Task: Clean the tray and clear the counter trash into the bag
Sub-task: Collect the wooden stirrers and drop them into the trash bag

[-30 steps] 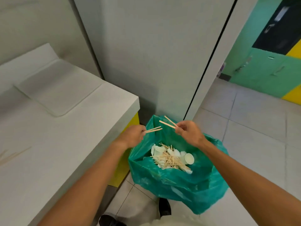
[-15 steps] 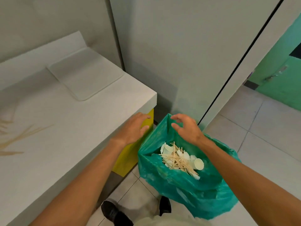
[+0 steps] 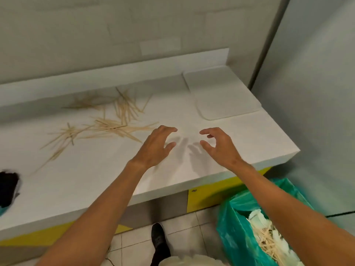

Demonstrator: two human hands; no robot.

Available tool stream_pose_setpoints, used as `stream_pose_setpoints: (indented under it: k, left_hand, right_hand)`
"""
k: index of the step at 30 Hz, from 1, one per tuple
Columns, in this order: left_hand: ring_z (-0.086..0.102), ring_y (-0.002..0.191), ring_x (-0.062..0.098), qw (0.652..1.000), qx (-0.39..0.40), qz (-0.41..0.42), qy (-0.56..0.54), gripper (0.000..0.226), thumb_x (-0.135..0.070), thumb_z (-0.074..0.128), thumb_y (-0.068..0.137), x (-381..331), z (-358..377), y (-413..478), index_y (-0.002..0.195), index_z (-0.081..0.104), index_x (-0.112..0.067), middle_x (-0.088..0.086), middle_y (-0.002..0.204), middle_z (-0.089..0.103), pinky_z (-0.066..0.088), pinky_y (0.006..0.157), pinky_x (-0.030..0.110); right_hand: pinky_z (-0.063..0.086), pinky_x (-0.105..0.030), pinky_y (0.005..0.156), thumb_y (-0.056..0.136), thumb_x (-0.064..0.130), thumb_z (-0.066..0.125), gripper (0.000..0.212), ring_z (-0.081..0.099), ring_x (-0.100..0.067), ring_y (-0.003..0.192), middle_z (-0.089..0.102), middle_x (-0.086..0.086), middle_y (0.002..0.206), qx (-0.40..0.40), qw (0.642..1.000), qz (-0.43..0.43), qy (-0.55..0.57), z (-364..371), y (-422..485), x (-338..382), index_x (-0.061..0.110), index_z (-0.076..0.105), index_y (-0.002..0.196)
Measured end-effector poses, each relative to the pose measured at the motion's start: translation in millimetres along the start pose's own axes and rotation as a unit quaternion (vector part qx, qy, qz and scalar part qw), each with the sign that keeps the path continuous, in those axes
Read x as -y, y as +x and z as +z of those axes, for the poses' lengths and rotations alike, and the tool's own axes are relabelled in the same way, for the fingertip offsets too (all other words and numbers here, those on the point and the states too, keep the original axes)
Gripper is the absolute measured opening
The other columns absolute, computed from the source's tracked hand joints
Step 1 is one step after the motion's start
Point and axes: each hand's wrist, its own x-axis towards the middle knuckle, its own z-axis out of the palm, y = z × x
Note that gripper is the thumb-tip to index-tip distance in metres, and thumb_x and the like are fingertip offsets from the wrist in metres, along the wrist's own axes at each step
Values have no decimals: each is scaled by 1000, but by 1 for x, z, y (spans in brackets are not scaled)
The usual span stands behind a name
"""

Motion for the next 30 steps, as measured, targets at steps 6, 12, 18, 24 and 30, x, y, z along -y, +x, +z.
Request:
stream_pose_setpoints:
  k: [6, 12, 18, 24, 30]
  left_hand:
    - [40, 130, 15, 991, -56, -119, 16, 45, -23, 61, 95, 108, -70, -43, 138, 48, -22, -6, 137, 48, 32, 107, 26]
    - [39, 133, 21, 970, -75, -225, 58, 49, -30, 62, 93, 199, -119, -76, 139, 46, -23, -2, 141, 46, 33, 110, 40]
    - [41, 126, 32, 924, -78, -357, 113, 61, -35, 70, 85, 260, -155, -89, 137, 47, -15, 10, 137, 45, 34, 102, 43]
    - [39, 121, 32, 909, -63, -395, 117, 53, -43, 69, 84, 299, -166, -95, 127, 53, -19, 8, 135, 42, 33, 97, 43]
    - [49, 110, 32, 914, -127, -374, 86, 24, -26, 68, 87, 307, -165, -82, 108, 68, -14, 10, 116, 55, 39, 91, 42]
  right_hand:
    - [46, -28, 98, 89, 31, 68, 33, 57, -9, 108, 57, 8, 125, 124, 991, -56, -10, 96, 71, 63, 30, 61, 121]
    - [39, -45, 107, 86, 38, 68, 44, 58, -15, 115, 58, 5, 127, 164, 982, -69, -66, 181, 131, 108, 27, 58, 127]
    - [27, -39, 101, 85, 43, 67, 49, 48, -20, 121, 55, 2, 126, 163, 975, -71, -132, 233, 164, 140, 24, 59, 129]
    - [32, -39, 91, 82, 35, 66, 17, 53, -22, 107, 60, 2, 107, 160, 971, -67, -166, 264, 183, 153, 26, 69, 96]
    - [42, -43, 93, 87, 23, 64, 15, 62, -21, 99, 71, 1, 99, 117, 977, -63, -169, 272, 192, 158, 20, 75, 96]
